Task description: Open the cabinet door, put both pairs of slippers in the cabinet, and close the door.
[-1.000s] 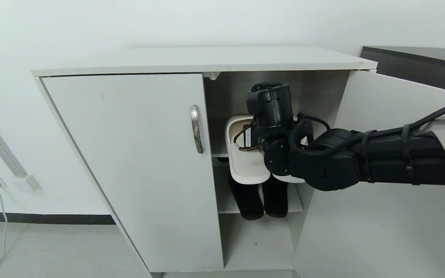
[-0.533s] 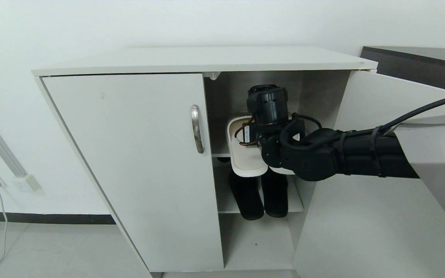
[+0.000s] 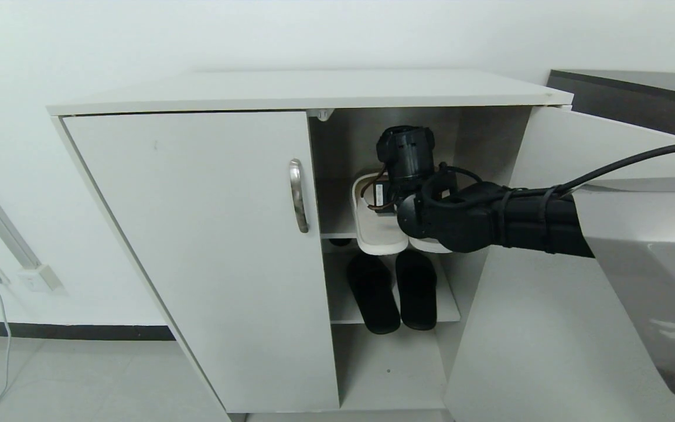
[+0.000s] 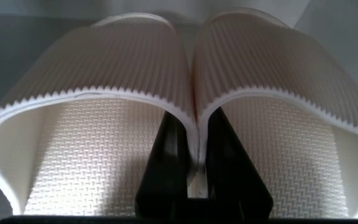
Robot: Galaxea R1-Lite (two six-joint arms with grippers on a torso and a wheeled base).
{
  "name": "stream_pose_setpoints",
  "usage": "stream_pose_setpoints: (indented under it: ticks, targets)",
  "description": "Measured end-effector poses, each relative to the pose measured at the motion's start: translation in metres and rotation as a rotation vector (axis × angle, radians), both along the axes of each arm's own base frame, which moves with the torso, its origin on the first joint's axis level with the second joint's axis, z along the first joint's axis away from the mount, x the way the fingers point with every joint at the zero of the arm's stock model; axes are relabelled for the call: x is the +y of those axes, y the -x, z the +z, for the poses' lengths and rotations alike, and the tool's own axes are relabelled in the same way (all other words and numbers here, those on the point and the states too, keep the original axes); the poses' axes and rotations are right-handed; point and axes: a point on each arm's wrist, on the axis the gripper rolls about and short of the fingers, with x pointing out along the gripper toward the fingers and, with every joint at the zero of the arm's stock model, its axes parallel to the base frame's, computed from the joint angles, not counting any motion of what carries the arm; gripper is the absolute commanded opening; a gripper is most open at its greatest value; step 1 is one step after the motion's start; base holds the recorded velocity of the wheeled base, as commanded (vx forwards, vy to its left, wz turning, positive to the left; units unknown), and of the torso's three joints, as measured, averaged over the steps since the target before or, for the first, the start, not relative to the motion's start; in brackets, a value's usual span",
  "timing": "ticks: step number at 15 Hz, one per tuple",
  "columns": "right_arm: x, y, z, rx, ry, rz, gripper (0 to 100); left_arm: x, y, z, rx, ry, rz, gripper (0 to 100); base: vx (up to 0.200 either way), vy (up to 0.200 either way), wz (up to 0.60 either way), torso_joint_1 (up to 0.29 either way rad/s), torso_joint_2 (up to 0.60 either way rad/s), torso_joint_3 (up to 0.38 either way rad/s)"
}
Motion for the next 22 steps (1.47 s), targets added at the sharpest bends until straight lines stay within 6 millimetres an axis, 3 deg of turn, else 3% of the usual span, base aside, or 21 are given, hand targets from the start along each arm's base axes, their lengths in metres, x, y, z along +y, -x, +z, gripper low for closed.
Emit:
stream_pose_setpoints:
  ticks: [22]
  targets:
    - [-0.013,-0.018,-0.009,0.016,-0.002,0.020,0,0.000,0.000,0.000,0.000,0.001,0.000,0,0.000,0.000,0.00,0.000,0.00,0.000]
